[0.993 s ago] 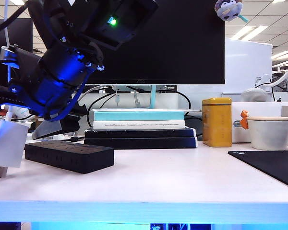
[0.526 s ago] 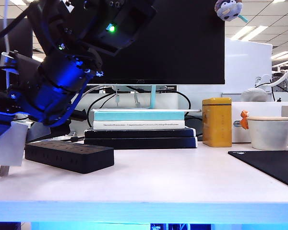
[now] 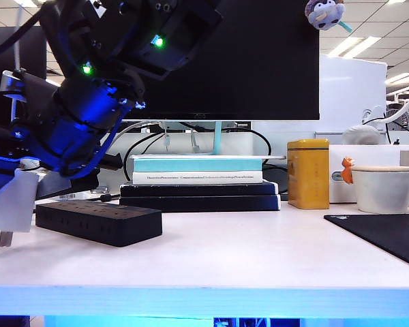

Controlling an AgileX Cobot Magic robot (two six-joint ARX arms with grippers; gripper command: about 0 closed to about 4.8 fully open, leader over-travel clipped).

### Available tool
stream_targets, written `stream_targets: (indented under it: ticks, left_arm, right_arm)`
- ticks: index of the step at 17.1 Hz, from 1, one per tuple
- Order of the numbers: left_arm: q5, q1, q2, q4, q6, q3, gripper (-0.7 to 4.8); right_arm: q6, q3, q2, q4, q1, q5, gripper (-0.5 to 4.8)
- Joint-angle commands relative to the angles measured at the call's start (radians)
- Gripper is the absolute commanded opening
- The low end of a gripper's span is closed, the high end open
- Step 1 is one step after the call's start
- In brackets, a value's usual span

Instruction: Plug the white charger into the left socket.

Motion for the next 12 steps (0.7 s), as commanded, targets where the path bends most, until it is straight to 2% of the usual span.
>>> stream_targets:
  ticks: [1, 3, 4, 8, 12]
  left_arm:
    - [-0.026, 0.002, -0.004, -0.149, 0.155, 0.004, 4.79]
    - [-0.069, 0.014, -0.004, -0.279, 0.302, 0.004, 4.79]
    - [-0.071, 0.021, -0.004, -0.312, 0.317, 0.004, 4.79]
    - [-0.107, 0.053, -0.005, -0.326, 0.317, 0.004, 4.79]
    - [-0.111, 0.061, -0.004, -0.339, 0.317, 0.004, 4.79]
  right_arm:
    - [-0.006, 0.005, -0.006, 0.025, 0.002, 0.002, 2.42]
    - [-0.013, 0.006, -0.011, 0.025, 0.000, 0.002, 2.43]
    - [-0.029, 0.006, -0.018, 0.025, -0.002, 0.002, 2.42]
    - [-0.066, 0.006, -0.070, 0.023, -0.020, 0.018, 2.42]
    - [-0.069, 0.006, -0.124, 0.019, -0.082, 0.016, 2.42]
